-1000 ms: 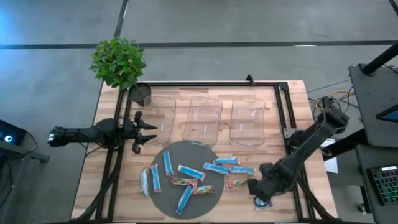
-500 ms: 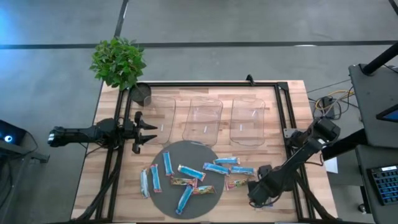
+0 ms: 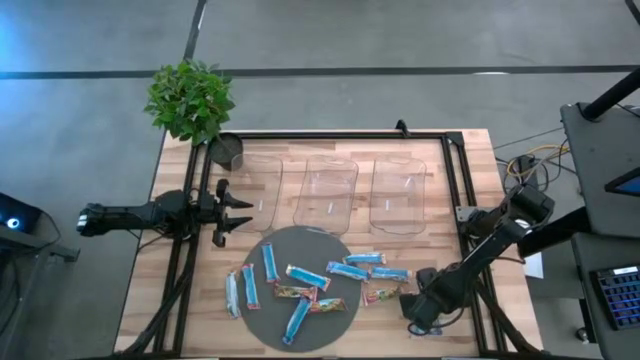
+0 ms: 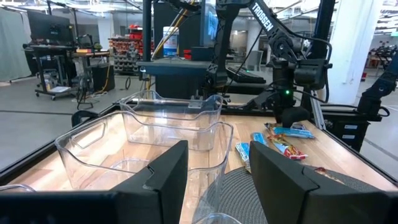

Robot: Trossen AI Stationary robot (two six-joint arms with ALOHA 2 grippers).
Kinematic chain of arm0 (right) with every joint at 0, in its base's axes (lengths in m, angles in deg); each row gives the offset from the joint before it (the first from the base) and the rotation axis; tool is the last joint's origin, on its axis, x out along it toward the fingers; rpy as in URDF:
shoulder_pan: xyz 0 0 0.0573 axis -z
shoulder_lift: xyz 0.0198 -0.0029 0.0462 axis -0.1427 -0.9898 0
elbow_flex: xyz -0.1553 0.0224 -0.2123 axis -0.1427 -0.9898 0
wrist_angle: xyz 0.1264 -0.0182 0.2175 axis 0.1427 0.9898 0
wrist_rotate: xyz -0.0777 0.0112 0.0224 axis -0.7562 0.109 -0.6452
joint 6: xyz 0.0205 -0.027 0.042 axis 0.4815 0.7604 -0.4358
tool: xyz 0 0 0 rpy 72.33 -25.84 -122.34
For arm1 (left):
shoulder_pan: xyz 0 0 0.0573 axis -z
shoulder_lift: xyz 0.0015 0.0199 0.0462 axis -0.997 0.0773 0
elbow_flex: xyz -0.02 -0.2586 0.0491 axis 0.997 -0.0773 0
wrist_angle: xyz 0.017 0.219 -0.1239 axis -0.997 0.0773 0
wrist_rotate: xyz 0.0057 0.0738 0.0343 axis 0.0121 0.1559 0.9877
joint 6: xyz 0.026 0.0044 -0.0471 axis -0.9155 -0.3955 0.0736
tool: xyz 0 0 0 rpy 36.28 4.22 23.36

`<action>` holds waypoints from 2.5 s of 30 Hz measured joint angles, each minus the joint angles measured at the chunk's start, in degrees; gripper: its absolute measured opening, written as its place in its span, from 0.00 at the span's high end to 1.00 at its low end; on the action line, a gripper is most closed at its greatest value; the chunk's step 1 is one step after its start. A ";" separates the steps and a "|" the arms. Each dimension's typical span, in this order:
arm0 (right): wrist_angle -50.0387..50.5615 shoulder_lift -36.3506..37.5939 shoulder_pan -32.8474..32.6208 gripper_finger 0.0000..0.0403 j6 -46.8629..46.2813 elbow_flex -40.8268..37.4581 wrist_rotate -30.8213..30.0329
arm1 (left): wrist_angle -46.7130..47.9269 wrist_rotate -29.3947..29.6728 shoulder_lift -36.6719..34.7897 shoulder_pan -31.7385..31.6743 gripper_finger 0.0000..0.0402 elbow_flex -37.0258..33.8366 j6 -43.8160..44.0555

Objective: Pick and place Granola Bars by type
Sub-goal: Put the blue granola bar into the right transparent bin, then put the yellow granola bar into the left transparent bin

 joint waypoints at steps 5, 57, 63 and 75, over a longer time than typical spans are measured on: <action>-0.20 0.04 0.00 0.58 3.62 -0.46 -0.35 | -0.06 0.00 0.00 0.00 0.61 0.00 -0.01; 16.28 25.72 57.58 0.36 64.88 7.12 -31.99 | -0.04 0.00 0.00 0.00 0.61 0.00 0.01; 16.27 25.75 52.20 0.32 64.83 9.00 -33.88 | -0.04 0.00 0.00 0.01 0.61 0.00 -0.01; 16.16 25.75 36.66 0.34 60.71 11.93 -39.35 | -0.05 0.00 0.00 -0.01 0.61 0.00 -0.06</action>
